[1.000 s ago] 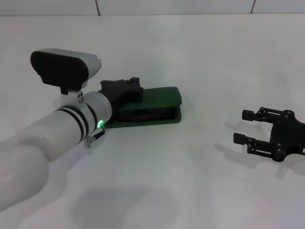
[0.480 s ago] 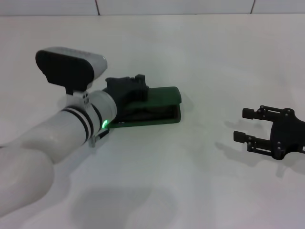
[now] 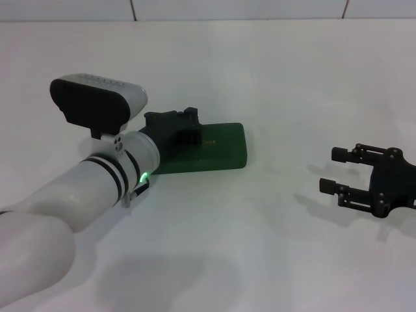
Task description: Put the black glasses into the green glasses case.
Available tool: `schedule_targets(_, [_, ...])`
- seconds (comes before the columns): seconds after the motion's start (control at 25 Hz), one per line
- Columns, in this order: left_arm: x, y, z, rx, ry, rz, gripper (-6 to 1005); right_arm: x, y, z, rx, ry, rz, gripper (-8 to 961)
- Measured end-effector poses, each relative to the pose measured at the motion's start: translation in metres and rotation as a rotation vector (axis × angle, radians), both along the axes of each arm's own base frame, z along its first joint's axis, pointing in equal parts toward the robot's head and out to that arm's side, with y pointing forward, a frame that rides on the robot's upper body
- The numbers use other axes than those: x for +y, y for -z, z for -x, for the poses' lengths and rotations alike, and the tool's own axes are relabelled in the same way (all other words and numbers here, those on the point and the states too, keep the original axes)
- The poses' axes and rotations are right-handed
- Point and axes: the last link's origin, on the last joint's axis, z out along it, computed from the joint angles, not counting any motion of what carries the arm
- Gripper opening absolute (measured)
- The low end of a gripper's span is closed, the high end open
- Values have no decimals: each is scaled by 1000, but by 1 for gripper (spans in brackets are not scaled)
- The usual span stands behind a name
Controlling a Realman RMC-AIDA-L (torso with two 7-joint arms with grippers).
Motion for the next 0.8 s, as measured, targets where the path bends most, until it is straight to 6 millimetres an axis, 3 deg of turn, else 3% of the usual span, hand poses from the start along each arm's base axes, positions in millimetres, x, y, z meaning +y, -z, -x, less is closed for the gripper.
schedule_targets(0.24, [5,-9,-20,-53,13,18,105,-1,0,-1,2,2,0,640])
schedule_targets(0.52, [36,-54,-53,-196,-80,288,107,0,0,1,1,-6,6,640])
schedule_targets(0.72, [45,-78,-46,-415,73,467,108,0,1,3,4,-16,13,640])
schedule_targets(0.8, [44,-84,-38,-496,145,454,108,0,1,3,4,-16,13,640])
